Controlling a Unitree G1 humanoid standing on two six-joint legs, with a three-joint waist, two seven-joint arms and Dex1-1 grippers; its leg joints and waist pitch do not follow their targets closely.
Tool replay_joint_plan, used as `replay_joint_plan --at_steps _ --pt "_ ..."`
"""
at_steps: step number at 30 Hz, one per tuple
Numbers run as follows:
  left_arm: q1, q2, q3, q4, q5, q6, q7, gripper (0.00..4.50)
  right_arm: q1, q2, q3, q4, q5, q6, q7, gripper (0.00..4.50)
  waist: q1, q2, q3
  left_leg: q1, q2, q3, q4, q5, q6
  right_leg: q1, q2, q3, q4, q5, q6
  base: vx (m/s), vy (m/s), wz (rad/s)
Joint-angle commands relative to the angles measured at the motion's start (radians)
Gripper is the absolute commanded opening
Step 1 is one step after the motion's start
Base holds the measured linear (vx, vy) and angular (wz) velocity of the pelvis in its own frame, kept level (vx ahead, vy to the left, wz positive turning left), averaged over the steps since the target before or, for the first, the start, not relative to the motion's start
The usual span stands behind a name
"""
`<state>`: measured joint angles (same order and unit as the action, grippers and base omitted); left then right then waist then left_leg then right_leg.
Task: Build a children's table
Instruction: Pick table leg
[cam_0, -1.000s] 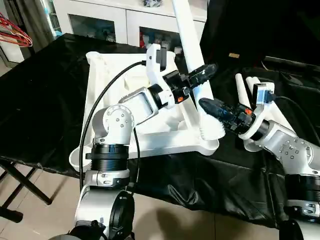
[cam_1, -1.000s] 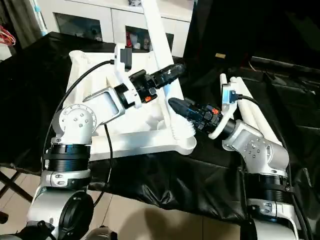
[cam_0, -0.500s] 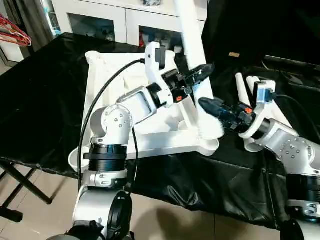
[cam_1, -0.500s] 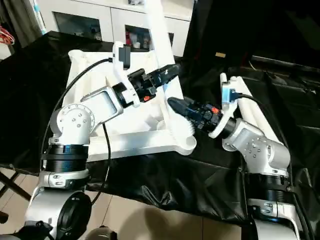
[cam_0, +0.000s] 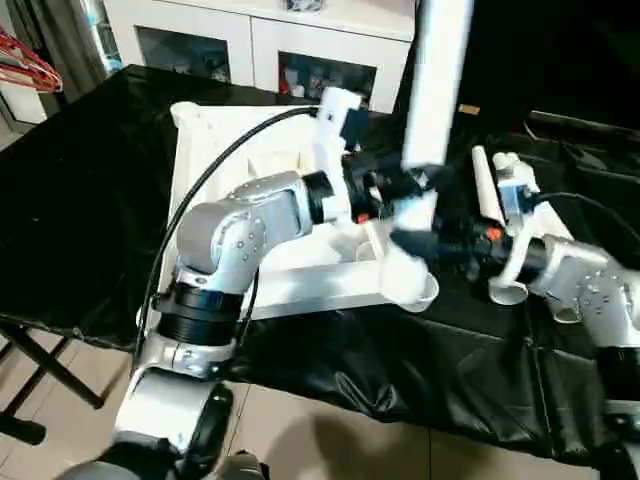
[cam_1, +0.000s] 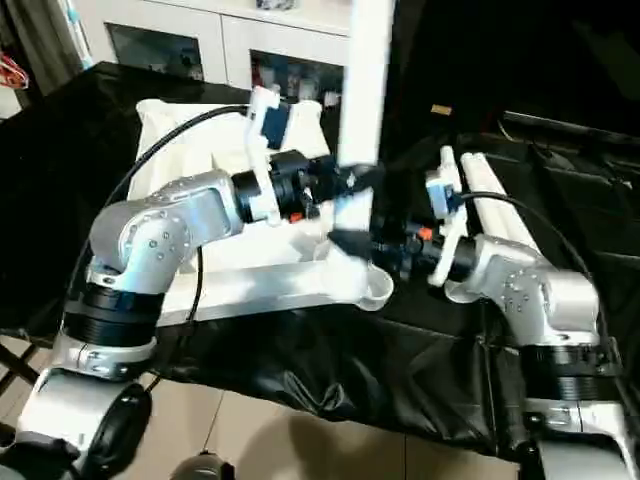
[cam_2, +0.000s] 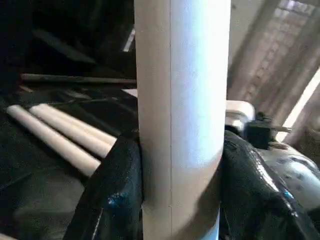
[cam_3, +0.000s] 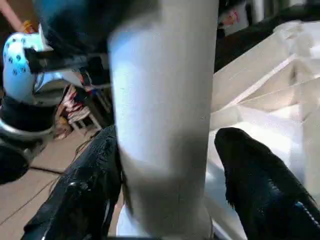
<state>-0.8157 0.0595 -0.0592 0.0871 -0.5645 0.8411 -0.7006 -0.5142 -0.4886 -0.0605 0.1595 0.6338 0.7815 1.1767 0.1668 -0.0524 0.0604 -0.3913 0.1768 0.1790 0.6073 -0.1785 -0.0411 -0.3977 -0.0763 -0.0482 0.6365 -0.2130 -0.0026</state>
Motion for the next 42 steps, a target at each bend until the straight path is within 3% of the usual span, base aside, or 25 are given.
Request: replay_joint_plan --at_steps 1,11,12,15,17,25,26,29,30,31,33,37,39,41,42 --pt "-0.016 0.007 -0.033 -0.041 -0.02 0.001 -0.051 1.89 -0.022 -0.028 0.027 -0.013 -0.006 0.014 0.039 3.15 -0.002 -0.011 -0.07 0.023 0.051 -0.015 -0.064 -0.066 0.034 0.056 -0.074 0.039 -0.071 -0.035 -0.233 0.0 0.0 0.0" --pt "-0.008 0.039 -0.072 -0.063 -0.026 -0.002 -0.121 1.89 -0.041 -0.057 0.095 0.002 -0.029 0.007 0.101 3.15 -0.002 -0.012 -0.071 0.023 0.051 -0.014 -0.062 -0.059 0.038 0.055 -0.073 0.04 -0.068 -0.032 -0.24 0.0 0.0 0.0" --pt "-0.007 0.04 -0.073 -0.064 -0.026 -0.001 -0.123 1.89 -0.043 -0.058 0.096 0.003 -0.029 0.008 0.103 2.85 -0.001 -0.011 -0.072 0.023 0.051 -0.015 -0.061 -0.059 0.037 0.055 -0.073 0.04 -0.067 -0.029 -0.243 0.0 0.0 0.0" --pt "-0.006 0.045 -0.076 -0.067 -0.03 0.0 -0.129 1.89 -0.046 -0.061 0.104 0.008 -0.026 0.009 0.109 2.73 -0.001 -0.011 -0.072 0.022 0.051 -0.014 -0.061 -0.058 0.038 0.056 -0.073 0.04 -0.066 -0.022 -0.246 0.0 0.0 0.0" --pt "-0.006 0.048 -0.076 -0.067 -0.03 0.0 -0.134 1.89 -0.048 -0.064 0.11 0.01 -0.023 0.011 0.115 2.36 -0.001 -0.01 -0.072 0.023 0.051 -0.014 -0.061 -0.058 0.038 0.055 -0.072 0.04 -0.066 -0.018 -0.247 0.0 0.0 0.0" --pt "-0.007 0.045 -0.067 -0.057 -0.025 -0.016 -0.126 1.89 -0.035 -0.059 0.116 0.016 -0.042 -0.007 0.105 2.0 0.0 -0.009 -0.074 0.022 0.05 -0.015 -0.059 -0.056 0.036 0.057 -0.072 0.04 -0.064 -0.009 -0.249 0.0 0.0 0.0" --pt "-0.008 0.041 -0.062 -0.053 -0.023 -0.019 -0.118 2.24 -0.033 -0.058 0.117 0.02 -0.05 -0.015 0.097 1.99 0.0 -0.009 -0.074 0.022 0.05 -0.015 -0.059 -0.055 0.036 0.057 -0.072 0.04 -0.063 -0.007 -0.25 0.0 0.0 0.0" --pt "-0.011 0.033 -0.049 -0.043 -0.03 -0.011 -0.106 2.59 -0.026 -0.052 0.112 0.022 -0.055 -0.02 0.078 1.96 0.0 -0.008 -0.073 0.022 0.049 -0.015 -0.059 -0.063 0.033 0.057 -0.071 0.04 -0.064 -0.014 -0.249 0.0 0.0 0.0" --pt "-0.007 0.025 -0.031 -0.048 -0.042 -0.018 -0.102 2.59 -0.022 -0.047 0.106 0.016 -0.05 -0.018 0.069 1.96 0.001 0.001 -0.074 0.023 0.051 -0.017 -0.06 -0.063 0.03 0.056 -0.073 0.04 -0.063 -0.015 -0.251 0.0 0.0 0.0" --pt "-0.006 0.023 -0.027 -0.048 -0.045 -0.02 -0.101 2.76 -0.021 -0.046 0.104 0.014 -0.049 -0.018 0.068 1.93 -0.001 -0.004 -0.074 0.023 0.05 -0.016 -0.059 -0.065 0.029 0.057 -0.071 0.039 -0.064 -0.007 -0.253 0.0 0.0 0.0" --pt "-0.006 0.013 -0.003 -0.049 -0.056 -0.033 -0.092 3.0 -0.019 -0.041 0.096 0.009 -0.041 -0.016 0.063 1.93 0.0 -0.002 -0.074 0.022 0.049 -0.016 -0.059 -0.07 0.028 0.058 -0.072 0.039 -0.064 -0.006 -0.257 0.0 0.0 0.0" --pt "-0.01 -0.018 0.082 -0.046 -0.069 -0.123 -0.036 3.05 -0.014 -0.025 0.069 0.005 -0.03 -0.042 0.04 1.92 0.0 -0.002 -0.075 0.021 0.049 -0.017 -0.058 -0.077 0.026 0.06 -0.072 0.039 -0.065 0.008 -0.262 0.0 0.0 0.0" --pt "-0.015 -0.044 0.145 -0.06 -0.068 -0.215 0.023 3.05 -0.004 -0.009 0.045 0.002 -0.033 -0.06 -0.001 1.91 0.001 -0.002 -0.075 0.021 0.051 -0.019 -0.06 -0.08 0.025 0.061 -0.073 0.039 -0.064 0.023 -0.263 0.0 0.0 0.0" --pt "-0.015 -0.04 0.166 -0.07 -0.069 -0.219 0.04 3.05 0.003 0.003 0.033 -0.001 -0.042 -0.078 -0.037 1.91 0.0 -0.004 -0.076 0.021 0.05 -0.018 -0.059 -0.077 0.025 0.061 -0.072 0.038 -0.062 0.029 -0.259 0.0 0.0 0.0" --pt "0.003 -0.009 0.15 -0.083 -0.028 -0.217 0.05 3.05 0.011 0.022 0.017 -0.005 -0.057 -0.102 -0.091 1.91 -0.003 -0.007 -0.075 0.021 0.048 -0.017 -0.06 -0.076 0.027 0.06 -0.069 0.038 -0.064 0.019 -0.252 0.0 0.0 0.0"
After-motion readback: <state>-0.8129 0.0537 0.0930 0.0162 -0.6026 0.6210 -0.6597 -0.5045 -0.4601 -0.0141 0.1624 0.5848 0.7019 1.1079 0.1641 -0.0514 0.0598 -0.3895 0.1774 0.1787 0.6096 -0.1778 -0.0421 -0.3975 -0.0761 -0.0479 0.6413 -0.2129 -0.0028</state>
